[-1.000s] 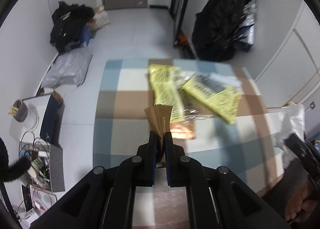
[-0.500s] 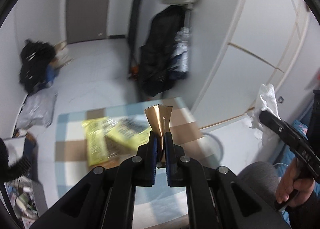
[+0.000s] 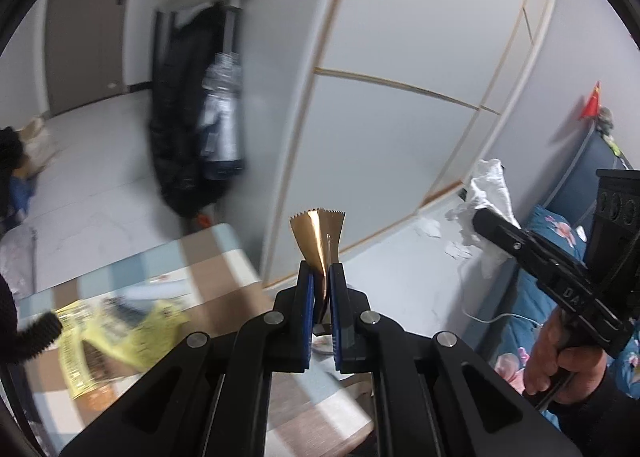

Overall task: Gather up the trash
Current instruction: 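Carry the brown packet and tissue over the white bin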

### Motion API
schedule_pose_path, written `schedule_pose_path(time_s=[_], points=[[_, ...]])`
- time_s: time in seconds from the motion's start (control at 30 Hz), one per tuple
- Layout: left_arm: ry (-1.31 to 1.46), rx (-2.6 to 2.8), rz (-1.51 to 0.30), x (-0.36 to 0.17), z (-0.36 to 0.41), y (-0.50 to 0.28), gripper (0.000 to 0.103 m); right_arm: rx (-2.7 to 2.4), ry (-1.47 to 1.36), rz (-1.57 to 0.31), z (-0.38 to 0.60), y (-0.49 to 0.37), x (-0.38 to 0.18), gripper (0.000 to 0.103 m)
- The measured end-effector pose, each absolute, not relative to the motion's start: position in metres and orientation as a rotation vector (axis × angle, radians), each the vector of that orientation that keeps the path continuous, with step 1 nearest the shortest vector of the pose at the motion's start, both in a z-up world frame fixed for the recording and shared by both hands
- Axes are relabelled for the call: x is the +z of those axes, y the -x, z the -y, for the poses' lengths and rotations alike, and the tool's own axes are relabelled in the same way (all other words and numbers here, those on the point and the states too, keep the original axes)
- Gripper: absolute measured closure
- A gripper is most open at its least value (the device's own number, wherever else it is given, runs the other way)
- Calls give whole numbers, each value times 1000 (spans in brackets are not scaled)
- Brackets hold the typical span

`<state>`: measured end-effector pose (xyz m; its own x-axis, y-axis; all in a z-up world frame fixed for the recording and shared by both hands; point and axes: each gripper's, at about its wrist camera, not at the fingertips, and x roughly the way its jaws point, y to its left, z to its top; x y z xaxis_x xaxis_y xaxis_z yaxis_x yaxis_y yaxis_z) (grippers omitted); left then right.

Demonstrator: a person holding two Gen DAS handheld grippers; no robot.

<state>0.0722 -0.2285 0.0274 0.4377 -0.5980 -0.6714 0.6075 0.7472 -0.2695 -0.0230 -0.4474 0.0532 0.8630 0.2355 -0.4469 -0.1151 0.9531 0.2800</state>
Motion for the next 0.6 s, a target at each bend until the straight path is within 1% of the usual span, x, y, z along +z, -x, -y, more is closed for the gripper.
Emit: schedule_pose_path(time_s=[0.23, 0.43, 0.6], points=[[-48, -834, -907, 0, 290, -82, 99, 86, -288, -552, 506, 14, 23, 96], [-82, -872, -1021, -45, 333, -107, 99, 15, -383, -652, 552, -2, -29, 96], [-117, -869, -1132, -85, 360, -124, 99, -17, -463, -775, 579, -25, -85, 96]])
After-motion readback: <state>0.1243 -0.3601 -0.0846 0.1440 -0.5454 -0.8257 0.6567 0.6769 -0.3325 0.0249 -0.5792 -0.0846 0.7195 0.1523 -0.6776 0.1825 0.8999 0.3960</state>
